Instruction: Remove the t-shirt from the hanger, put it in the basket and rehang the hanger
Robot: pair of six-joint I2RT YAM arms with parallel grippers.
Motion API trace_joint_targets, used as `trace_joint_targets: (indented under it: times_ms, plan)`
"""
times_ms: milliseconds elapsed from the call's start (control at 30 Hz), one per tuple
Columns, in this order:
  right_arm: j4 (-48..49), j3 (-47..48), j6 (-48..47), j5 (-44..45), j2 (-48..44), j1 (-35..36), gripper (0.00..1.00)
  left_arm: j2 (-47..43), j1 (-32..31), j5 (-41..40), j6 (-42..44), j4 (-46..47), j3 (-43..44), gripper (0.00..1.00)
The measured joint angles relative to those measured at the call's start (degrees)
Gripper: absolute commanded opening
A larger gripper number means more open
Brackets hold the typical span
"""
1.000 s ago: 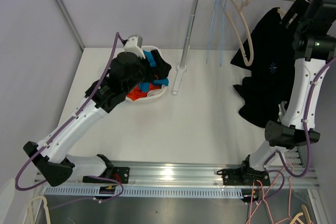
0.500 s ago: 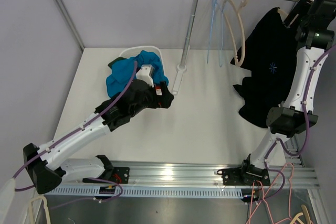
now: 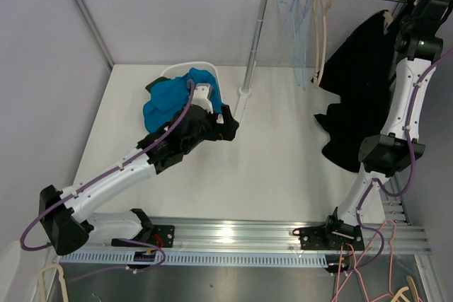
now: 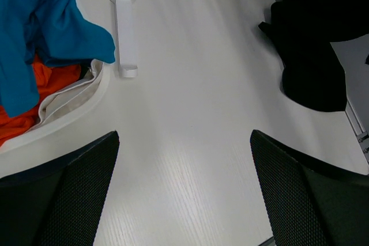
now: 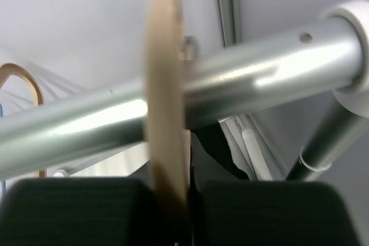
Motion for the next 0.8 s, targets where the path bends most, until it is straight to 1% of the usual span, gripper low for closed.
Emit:
trace_joint_targets:
  times_ms: [367, 533, 700, 800]
  plan:
    - [0.44, 0.87, 1.31, -5.05, 0.2, -0.13, 0.0, 0.35, -0.02, -0.13, 0.57, 1.49, -0.57, 1.0]
    - [0.2, 1.05, 0.85, -7.02, -1.27, 0.61, 0.0, -0.48, -0.87, -0.57, 1.14, 1.49, -1.09, 0.99]
    - [-1.44, -0.11, -0.66, -8.11, -5.79, 1.66, 0.0, -2.64, -2.86, -2.1, 1.86, 1.55, -1.09, 1.0]
    - [-1.05, -6.6, -1.53, -8.35, -12.35, 2.58, 0.0, -3.72, -4.92, -3.3, 2.54, 1.62, -1.09, 1.0]
